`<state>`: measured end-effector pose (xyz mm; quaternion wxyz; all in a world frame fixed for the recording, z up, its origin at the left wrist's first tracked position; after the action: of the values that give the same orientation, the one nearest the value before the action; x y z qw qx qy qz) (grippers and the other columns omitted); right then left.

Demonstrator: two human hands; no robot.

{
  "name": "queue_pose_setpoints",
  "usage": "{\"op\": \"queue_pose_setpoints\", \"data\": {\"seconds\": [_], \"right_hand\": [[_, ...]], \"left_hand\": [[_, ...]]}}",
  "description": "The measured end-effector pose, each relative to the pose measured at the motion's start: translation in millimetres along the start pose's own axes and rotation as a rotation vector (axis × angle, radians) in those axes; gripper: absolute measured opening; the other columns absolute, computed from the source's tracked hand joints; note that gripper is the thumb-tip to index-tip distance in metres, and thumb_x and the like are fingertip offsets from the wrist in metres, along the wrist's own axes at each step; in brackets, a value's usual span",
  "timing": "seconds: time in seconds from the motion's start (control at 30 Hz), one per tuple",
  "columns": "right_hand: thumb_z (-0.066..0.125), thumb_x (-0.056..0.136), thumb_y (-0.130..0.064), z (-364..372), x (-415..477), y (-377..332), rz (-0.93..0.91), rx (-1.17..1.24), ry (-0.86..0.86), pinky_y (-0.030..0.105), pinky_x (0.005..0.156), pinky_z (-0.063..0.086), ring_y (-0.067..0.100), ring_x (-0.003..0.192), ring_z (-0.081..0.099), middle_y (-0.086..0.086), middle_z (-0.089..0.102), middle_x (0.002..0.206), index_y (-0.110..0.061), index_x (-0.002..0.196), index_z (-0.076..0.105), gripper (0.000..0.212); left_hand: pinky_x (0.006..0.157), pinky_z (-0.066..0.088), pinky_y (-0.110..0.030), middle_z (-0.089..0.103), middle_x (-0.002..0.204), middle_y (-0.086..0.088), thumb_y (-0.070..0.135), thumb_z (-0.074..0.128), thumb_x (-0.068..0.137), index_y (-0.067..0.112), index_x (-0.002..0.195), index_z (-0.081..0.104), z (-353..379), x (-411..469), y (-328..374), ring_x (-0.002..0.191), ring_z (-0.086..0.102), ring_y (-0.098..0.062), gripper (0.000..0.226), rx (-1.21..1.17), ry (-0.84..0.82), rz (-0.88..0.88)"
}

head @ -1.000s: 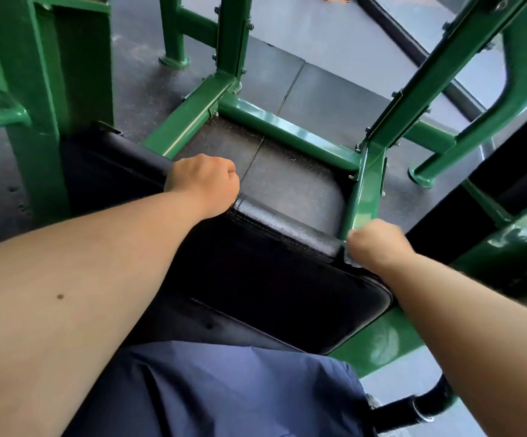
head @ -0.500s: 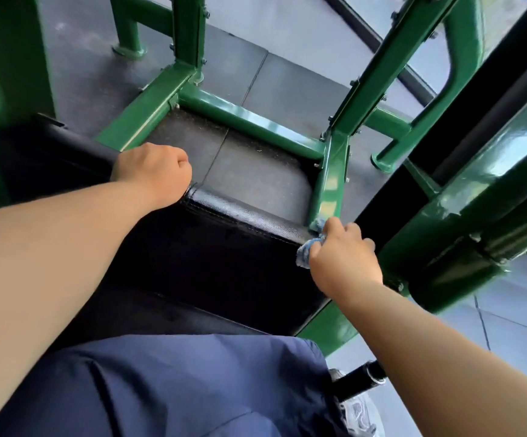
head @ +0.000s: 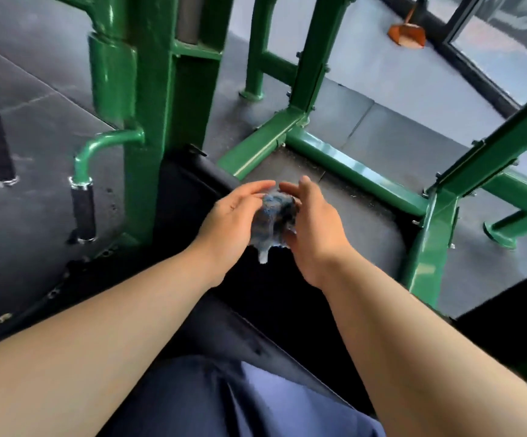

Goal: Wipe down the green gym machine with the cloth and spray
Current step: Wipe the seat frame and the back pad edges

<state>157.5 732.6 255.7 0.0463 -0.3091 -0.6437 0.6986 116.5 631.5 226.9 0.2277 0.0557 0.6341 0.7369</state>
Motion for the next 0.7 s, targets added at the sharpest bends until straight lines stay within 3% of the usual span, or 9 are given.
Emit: {"op": "queue_pose_setpoints", "data": {"seconds": [0.07,0.1,0.23,0.27,0.33,0.4,0.47,0.6,0.7], "right_hand": [[0.043,0.098,-0.032,20.5,8.3,-12.6,0.029,0.077,-0.090,0.031,0.072,0.051,0.015,0.076,0.062,0.000,0.065,0.082,-0.022,0.082,0.063,0.027],[0.042,0.100,-0.025,31.0,13.7,-18.7,-0.003,0.042,-0.127,0.031,0.068,0.053,0.015,0.074,0.061,-0.001,0.063,0.082,-0.022,0.090,0.063,0.023],[0.043,0.093,-0.023,45.4,52.3,-29.8,-0.386,-0.785,-0.023,0.031,0.074,0.052,0.017,0.085,0.061,-0.006,0.064,0.097,-0.027,0.121,0.054,0.030],[0.043,0.094,-0.030,49.9,60.3,-27.0,-0.431,-0.956,-0.033,0.031,0.079,0.049,0.021,0.096,0.060,-0.003,0.064,0.109,-0.028,0.126,0.051,0.033],[0.038,0.098,-0.043,69.5,76.6,-16.1,-0.414,-1.166,-0.132,0.034,0.092,0.043,0.028,0.119,0.052,0.005,0.057,0.132,-0.027,0.137,0.044,0.043],[0.029,0.101,-0.048,87.5,88.8,-5.2,-0.375,-1.205,-0.183,0.034,0.089,0.040,0.028,0.122,0.050,0.007,0.055,0.135,-0.026,0.136,0.046,0.044],[0.025,0.101,-0.051,96.4,99.9,1.2,-0.376,-1.184,-0.134,0.034,0.082,0.039,0.028,0.114,0.054,0.008,0.060,0.126,-0.027,0.125,0.053,0.044],[0.019,0.098,-0.060,94.7,100.9,6.1,-0.351,-1.176,-0.072,0.035,0.077,0.039,0.025,0.093,0.050,0.004,0.059,0.106,-0.031,0.120,0.053,0.050],[0.019,0.098,-0.061,94.9,98.6,5.8,-0.386,-1.217,-0.063,0.036,0.077,0.042,0.025,0.090,0.050,0.001,0.058,0.098,-0.031,0.118,0.053,0.050]], "left_hand": [[0.071,0.057,-0.036,0.069,0.106,0.007,0.014,0.049,0.097,0.039,0.103,0.065,-11.5,4.5,-0.1,0.089,0.067,-0.008,0.030,-0.108,0.015,-0.123],[0.070,0.057,-0.035,0.069,0.103,0.007,0.012,0.056,0.094,0.039,0.101,0.065,-23.8,9.1,1.8,0.087,0.067,-0.010,0.030,-0.128,0.070,-0.132],[0.065,0.047,-0.026,0.066,0.089,0.000,0.000,0.054,0.080,0.025,0.088,0.065,-74.0,31.4,5.2,0.078,0.061,-0.018,0.029,0.164,0.529,0.078],[0.068,0.042,-0.022,0.061,0.095,0.000,-0.001,0.051,0.081,0.026,0.087,0.064,-81.1,33.0,3.2,0.082,0.058,-0.019,0.031,0.259,0.648,0.127],[0.078,0.033,-0.008,0.048,0.118,0.002,0.006,0.049,0.090,0.021,0.108,0.064,-90.0,38.1,-9.4,0.102,0.053,-0.016,0.028,0.305,0.747,0.156],[0.092,0.030,-0.012,0.032,0.143,-0.001,0.029,0.051,0.095,0.020,0.136,0.049,-82.4,47.8,-27.5,0.125,0.043,-0.018,0.042,0.244,0.698,0.083],[0.100,0.028,-0.017,0.013,0.157,-0.005,0.043,0.054,0.093,0.028,0.146,0.034,-71.2,58.9,-42.3,0.138,0.030,-0.020,0.058,0.233,0.705,0.078],[0.086,0.013,-0.001,0.005,0.160,-0.004,0.013,0.045,0.099,0.022,0.149,0.027,-88.2,74.0,-64.3,0.143,0.021,-0.018,0.055,0.142,0.869,-0.011],[0.088,0.022,-0.007,0.000,0.161,0.001,0.007,0.046,0.097,0.026,0.145,0.035,-96.8,76.3,-71.6,0.143,0.024,-0.017,0.053,0.210,0.872,0.006]]}}
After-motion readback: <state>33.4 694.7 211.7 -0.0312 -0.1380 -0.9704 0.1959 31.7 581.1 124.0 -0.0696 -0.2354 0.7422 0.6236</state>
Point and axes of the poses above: each hand's wrist, its own x-axis towards the middle knuckle, its own z-axis out of the palm, y = z × x, the point moved 2 cm from there along x, towards the middle knuckle
